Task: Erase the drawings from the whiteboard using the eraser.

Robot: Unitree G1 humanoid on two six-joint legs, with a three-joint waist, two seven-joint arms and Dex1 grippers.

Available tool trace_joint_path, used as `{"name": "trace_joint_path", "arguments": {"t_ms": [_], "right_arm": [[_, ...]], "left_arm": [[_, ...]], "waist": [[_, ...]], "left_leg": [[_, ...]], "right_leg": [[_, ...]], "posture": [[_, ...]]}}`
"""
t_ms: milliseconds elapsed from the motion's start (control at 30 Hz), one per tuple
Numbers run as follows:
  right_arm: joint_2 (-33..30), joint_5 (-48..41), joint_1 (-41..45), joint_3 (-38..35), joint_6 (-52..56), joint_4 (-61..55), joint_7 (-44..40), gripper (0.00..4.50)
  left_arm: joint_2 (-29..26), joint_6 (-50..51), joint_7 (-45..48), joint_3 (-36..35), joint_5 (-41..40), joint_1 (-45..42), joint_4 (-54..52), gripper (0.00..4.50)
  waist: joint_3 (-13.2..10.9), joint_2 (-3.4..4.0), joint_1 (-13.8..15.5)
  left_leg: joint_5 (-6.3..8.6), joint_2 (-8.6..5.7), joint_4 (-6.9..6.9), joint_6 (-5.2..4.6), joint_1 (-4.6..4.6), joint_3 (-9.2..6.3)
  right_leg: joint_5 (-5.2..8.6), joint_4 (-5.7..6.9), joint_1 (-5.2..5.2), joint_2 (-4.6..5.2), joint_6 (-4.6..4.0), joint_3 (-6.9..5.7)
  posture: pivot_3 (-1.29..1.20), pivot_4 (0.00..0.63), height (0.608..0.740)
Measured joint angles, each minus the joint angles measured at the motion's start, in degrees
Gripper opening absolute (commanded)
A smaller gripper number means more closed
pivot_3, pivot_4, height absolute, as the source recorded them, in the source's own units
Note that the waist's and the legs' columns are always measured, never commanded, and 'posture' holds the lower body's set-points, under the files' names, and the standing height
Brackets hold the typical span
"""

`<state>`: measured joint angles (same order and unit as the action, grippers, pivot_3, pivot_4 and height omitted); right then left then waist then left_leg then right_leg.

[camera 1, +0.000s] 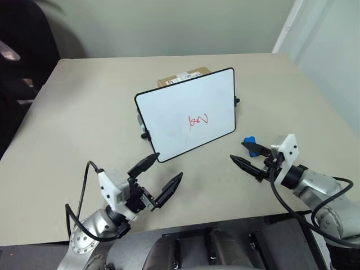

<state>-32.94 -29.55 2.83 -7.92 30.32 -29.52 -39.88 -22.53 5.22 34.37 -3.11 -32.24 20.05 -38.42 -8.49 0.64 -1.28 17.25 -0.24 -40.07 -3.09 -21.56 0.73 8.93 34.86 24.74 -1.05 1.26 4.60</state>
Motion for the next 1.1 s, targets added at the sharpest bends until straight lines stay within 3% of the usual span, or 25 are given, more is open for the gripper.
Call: {"name": "trace_joint_path", "arguments": {"t_ms": [533, 733, 1100], "right_arm": [[-3.06, -0.10, 0.44, -3.06, 5.69, 0.49, 3.34, 3.16], [-3.20, 0.50, 4.24, -3.05, 8.66, 4.56, 6.30, 4.46], [-3.89, 7.17, 12.31, 2.85, 18.61, 15.13, 12.28, 4.46]], "left_arm": [[-0.33, 1.21, -0.36, 0.25, -0.46, -0.13, -1.66, 4.50], [-0.10, 1.22, -0.85, -0.80, -1.24, 0.28, -1.64, 4.50], [-0.68, 1.27, -0.63, -0.66, -1.33, 0.48, -1.61, 4.50]], "waist": [[0.00, 0.00, -0.02], [0.00, 0.00, -0.01], [0.00, 0.01, -0.02]], "left_leg": [[0.01, 0.00, -0.01, -0.01, 0.00, 0.01], [0.00, 0.00, 0.00, -0.01, 0.00, 0.00], [0.01, 0.00, 0.00, -0.03, -0.01, 0.02]], "right_leg": [[0.00, -0.01, -0.01, 0.00, 0.00, 0.00], [0.00, 0.06, 0.00, 0.00, 0.00, 0.00], [-0.02, 0.06, 0.01, 0.01, 0.03, 0.00]], "posture": [[0.00, 0.150, 0.740], [0.00, 0.150, 0.740], [0.00, 0.150, 0.740]]}}
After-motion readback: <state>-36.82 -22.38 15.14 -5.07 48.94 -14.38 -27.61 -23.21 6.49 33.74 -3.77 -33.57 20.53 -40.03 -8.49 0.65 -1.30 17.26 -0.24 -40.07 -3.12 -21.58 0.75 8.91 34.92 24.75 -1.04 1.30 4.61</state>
